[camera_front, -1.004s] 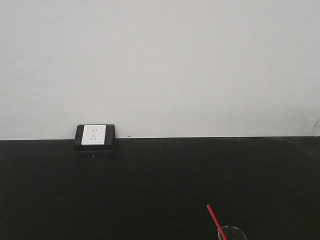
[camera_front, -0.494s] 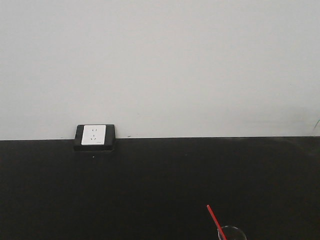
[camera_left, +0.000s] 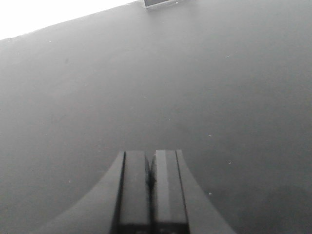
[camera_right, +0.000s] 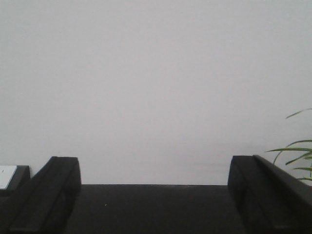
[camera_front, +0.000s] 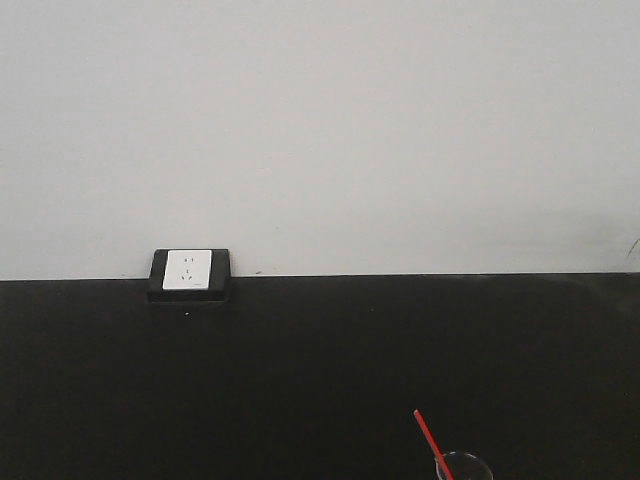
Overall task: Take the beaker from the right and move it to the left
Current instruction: 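Lower the open right gripper around the beaker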
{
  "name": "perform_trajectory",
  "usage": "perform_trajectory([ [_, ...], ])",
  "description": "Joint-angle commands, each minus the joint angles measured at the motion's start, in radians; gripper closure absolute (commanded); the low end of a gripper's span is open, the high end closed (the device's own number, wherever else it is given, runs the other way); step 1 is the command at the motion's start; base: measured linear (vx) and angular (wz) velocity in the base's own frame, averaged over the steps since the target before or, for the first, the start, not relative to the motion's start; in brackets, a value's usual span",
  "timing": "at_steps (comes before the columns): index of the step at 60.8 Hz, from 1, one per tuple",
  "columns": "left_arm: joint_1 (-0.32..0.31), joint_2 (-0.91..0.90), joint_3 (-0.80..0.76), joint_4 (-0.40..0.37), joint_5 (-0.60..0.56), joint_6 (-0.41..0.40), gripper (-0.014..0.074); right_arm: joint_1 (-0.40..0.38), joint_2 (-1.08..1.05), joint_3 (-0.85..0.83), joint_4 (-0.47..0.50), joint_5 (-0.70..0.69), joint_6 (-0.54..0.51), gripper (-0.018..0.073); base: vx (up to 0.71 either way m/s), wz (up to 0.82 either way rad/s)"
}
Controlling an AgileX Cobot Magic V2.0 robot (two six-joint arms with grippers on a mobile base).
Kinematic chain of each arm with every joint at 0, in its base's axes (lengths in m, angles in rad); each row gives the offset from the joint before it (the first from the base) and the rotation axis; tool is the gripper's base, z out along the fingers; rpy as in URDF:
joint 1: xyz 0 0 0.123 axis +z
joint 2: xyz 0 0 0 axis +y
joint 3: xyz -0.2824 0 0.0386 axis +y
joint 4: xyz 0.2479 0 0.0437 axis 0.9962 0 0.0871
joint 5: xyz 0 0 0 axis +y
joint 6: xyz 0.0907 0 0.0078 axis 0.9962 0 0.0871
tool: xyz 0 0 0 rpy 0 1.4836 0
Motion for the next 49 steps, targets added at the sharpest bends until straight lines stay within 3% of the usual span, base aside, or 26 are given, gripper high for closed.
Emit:
perform_trajectory([
  [1, -0.002, -0.006, 0.019, 0.001, -0.077, -0.001, 0.0603, -0.002, 0.033, 0.072, -0.093, -0.182, 0.061, -0.0041, 0.0, 0.0],
  [10, -0.002, -0.006, 0.019, 0.001, -0.077, -0.001, 0.0603, -0.002, 0.133, 0.206, -0.228, -0.326, 0.181, 0.0001, 0.0, 0.0],
  [18, -0.002, -0.006, 0.019, 0.001, -0.077, -0.001, 0.0603, -0.002, 0.26, 0.287, -0.304, -0.485, 0.191, 0.0013, 0.0, 0.0],
  [29, -0.002, -0.006, 0.019, 0.001, -0.077, -0.001, 0.0603, -0.003, 0.482, 0.305, -0.307, -0.645, 0.179, 0.0012, 0.0, 0.0],
  [42, -0.002, -0.006, 0.019, 0.001, -0.077, -0.001, 0.0603, -0.003, 0.795, 0.304, -0.299, -0.91, 0.089, 0.0012, 0.0, 0.0],
  [49, -0.002, -0.006, 0.019, 0.001, -0.077, -0.001, 0.0603, -0.003, 0.941, 0.264, -0.301, -0.909, 0.056, 0.0012, 0.0, 0.0],
])
